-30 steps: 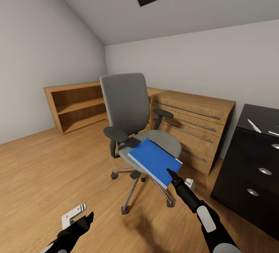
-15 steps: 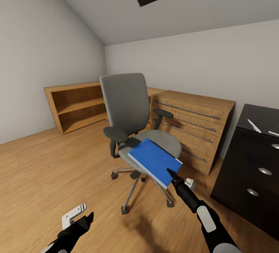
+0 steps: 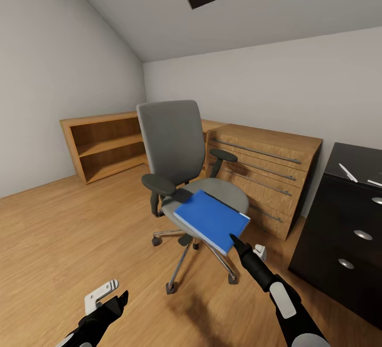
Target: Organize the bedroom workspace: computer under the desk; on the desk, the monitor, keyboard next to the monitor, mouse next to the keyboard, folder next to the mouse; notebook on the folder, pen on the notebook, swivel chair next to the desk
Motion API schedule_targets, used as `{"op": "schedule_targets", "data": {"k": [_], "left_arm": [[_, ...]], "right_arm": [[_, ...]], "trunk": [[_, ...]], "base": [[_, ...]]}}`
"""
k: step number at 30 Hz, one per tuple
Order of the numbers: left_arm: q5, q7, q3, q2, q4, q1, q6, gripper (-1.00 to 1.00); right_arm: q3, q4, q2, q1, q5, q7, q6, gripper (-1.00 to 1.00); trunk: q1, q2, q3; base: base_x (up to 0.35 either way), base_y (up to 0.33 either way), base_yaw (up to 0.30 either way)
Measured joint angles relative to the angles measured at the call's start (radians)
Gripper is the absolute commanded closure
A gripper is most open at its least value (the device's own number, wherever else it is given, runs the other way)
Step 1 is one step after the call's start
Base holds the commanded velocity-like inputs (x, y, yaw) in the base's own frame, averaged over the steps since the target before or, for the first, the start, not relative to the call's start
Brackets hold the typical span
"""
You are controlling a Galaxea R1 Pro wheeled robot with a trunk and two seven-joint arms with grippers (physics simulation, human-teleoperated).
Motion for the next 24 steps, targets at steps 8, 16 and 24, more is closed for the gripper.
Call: {"op": "schedule_targets", "data": {"k": [8,16,24], "left_arm": [[0.000,0.002,-0.001,-0.001,0.001,0.000,-0.001,-1.00],[0.000,0.005,0.000,0.000,0.001,0.000,-0.001,-1.00],[0.000,0.008,-0.018,-0.003,0.036,0.000,-0.003,-1.00]], "right_arm": [[0.000,0.001,0.000,0.000,-0.001,0.000,0.001,1.00],[0.000,-0.003,-0.001,0.000,-0.001,0.000,0.001,1.00],[-0.001,-0.012,-0.002,0.000,0.000,-0.001,0.001,1.00]], "trunk": [[0.000,0.000,0.000],[-0.004,0.002,0.031],[-0.007,0.004,0.062]], "base": [[0.000,0.000,0.000],[0.000,0.000,0.000],[0.000,0.000,0.000]]}}
